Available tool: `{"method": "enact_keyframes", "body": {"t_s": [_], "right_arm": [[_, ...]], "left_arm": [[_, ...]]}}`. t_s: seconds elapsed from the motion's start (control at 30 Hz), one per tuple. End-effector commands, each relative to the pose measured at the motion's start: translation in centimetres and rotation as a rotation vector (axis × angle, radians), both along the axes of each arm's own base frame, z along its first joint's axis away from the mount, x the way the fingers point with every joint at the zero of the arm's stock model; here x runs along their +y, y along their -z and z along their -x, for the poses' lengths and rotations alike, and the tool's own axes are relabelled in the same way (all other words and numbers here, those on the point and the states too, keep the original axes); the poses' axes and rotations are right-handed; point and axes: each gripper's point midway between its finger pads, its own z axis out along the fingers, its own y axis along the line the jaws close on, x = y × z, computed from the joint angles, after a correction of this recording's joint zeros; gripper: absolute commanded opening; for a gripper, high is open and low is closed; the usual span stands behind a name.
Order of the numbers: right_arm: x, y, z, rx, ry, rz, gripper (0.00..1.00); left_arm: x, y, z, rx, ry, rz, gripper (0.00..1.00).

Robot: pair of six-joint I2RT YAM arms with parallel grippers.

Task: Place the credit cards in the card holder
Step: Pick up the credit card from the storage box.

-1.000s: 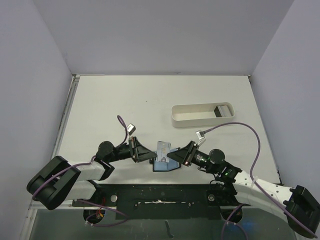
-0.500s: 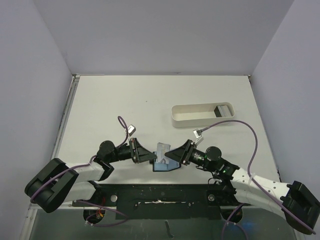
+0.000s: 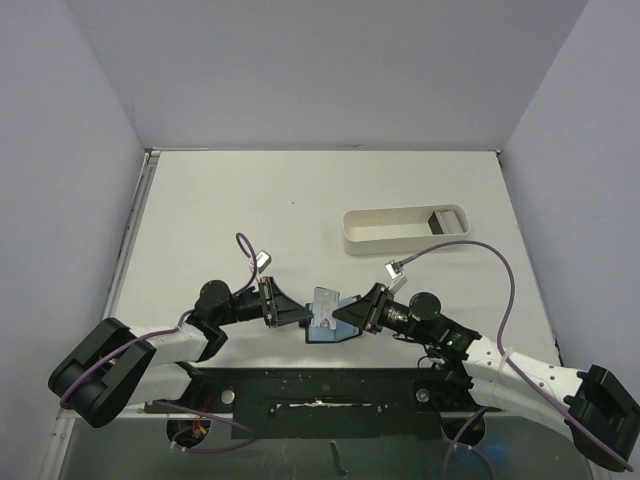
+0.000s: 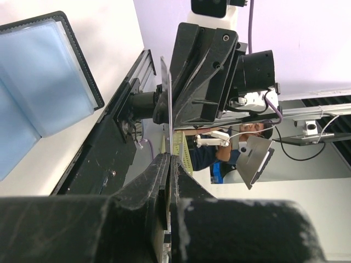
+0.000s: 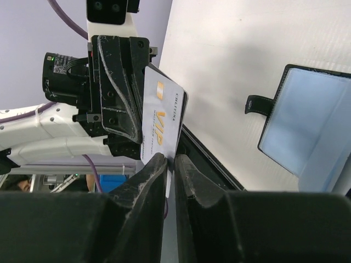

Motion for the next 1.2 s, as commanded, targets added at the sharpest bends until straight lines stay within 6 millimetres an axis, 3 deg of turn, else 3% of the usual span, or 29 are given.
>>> {"method": "enact_keyframes", "body": {"t_s": [0.0, 0.33, 0.4, 0.47, 0.53, 0.63, 0.8, 0.9, 1.07, 1.17], "right_arm": [[-0.4, -2.2, -0.5, -0.063, 0.015, -0.014, 0.13], [-0.7, -2.6, -0.2, -0.089, 0.002, -0.021, 0.01], [-0.6, -3.1, -0.3, -0.102, 0.003, -0.037, 0.09], [-0.8, -3.5, -0.5, -0.105, 0.022, -0.047, 0.29], [-0.8, -4.0, -0.8, -0.115, 0.039, -0.057, 0.40], [-0.7, -4.8, -1.2, -0.137, 0.049, -0.062, 0.48], [0.0, -5.1, -1.9, -0.140, 0.048, -0.043, 0.50], [0.8, -4.9, -2.1, -0.126, 0.023, -0.040, 0.44], [0.6, -4.0, -2.2, -0.103, 0.027, -0.011, 0.11], [-0.2, -3.5, -2.2, -0.103, 0.036, 0.003, 0.02]], "left_arm": [[-0.1, -1.6, -0.1, -0.084, 0.017, 0.031, 0.00], [-0.1, -1.9, -0.2, -0.093, 0.018, 0.040, 0.00], [-0.1, -2.0, -0.1, -0.096, 0.019, 0.044, 0.00], [0.0, -2.1, 0.0, -0.098, 0.020, 0.047, 0.00], [0.0, -2.2, 0.0, -0.102, 0.023, 0.050, 0.00], [-0.1, -2.2, 0.0, -0.104, 0.026, 0.051, 0.00], [-0.1, -2.4, 0.2, -0.108, 0.041, 0.060, 0.00], [-0.2, -2.6, 0.5, -0.116, 0.058, 0.068, 0.00], [0.0, -2.5, 0.5, -0.126, 0.069, 0.060, 0.00], [0.2, -1.8, 0.5, -0.136, 0.087, 0.026, 0.00]]}}
